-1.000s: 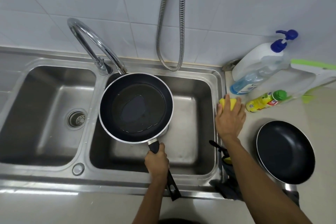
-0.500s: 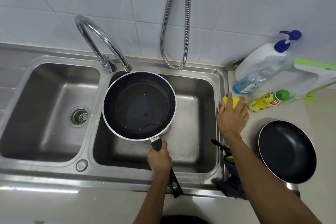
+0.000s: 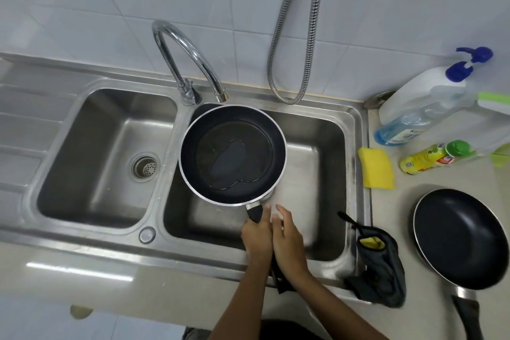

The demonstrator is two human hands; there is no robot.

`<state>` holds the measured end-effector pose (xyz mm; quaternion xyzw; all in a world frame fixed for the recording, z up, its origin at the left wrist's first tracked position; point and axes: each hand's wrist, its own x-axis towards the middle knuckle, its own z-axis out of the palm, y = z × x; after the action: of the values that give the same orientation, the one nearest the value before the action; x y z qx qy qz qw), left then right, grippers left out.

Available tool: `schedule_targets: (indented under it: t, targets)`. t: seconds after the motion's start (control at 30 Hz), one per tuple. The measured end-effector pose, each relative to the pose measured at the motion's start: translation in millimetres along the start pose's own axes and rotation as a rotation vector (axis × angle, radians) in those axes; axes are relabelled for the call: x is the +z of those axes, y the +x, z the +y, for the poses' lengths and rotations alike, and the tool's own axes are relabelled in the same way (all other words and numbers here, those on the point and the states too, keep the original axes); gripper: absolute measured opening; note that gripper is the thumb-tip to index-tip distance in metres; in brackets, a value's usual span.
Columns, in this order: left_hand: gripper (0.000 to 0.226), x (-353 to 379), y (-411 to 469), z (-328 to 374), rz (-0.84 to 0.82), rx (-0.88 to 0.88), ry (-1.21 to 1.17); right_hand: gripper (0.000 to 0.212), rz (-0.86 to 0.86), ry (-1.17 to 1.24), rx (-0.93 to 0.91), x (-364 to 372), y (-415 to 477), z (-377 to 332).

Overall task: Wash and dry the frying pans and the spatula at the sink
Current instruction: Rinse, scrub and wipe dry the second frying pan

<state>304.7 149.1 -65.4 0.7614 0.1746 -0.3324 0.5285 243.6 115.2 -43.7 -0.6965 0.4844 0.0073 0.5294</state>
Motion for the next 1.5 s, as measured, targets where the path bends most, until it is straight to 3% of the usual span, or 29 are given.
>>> schedule_targets:
  t: [0.07,0.17,0.37,0.47,0.57,0.73,0.87,1.03,1.2,1.37,1.43,1.5]
  targets:
    - [0.045,0,-1,1,-0.006,0.001,-0.006,0.038,-0.057,0.040,0.118,1,1,1]
    - [0.049,-1,-1,2,-0.012,0.009,-0.001,0.043,-0.083,0.017,0.147,0,3,1]
    - [0.050,-12,7,8,-0.178,-0.059,0.009,0.031,-0.040,0.018,0.079,15,-1,-6]
    - [0.058,-19,14,11,-0.247,-0.118,0.064,0.033,-0.071,-0.002,0.043,13,-2,-10]
    - [0.052,-22,4,15,-0.265,-0.104,0.045,0.034,-0.069,-0.024,0.022,12,-4,-12]
    - [0.064,-29,-11,19,-0.354,-0.188,0.004,0.028,0.062,-0.248,-0.059,7,-23,-19]
    - [0.069,-25,-27,20,-0.533,-0.278,-0.188,0.032,0.108,-0.428,-0.204,-15,-44,-29]
    - [0.071,-22,-45,31,-0.746,-0.312,-0.203,0.035,0.106,-0.722,-0.308,-38,-67,-42]
    - [0.076,-21,-59,37,-0.832,-0.325,-0.265,0.036,0.088,-0.700,-0.249,-50,-82,-60]
    - [0.060,-22,-63,34,-0.894,-0.218,-0.074,0.035,0.044,-0.504,-0.125,-59,-66,-49]
    - [0.058,-34,-60,42,-0.874,-0.071,0.167,0.037,0.030,-0.469,-0.101,-63,-64,-39]
    - [0.069,-57,-43,61,-0.925,0.091,0.552,0.038,0.029,-0.456,-0.087,-63,-63,-26]
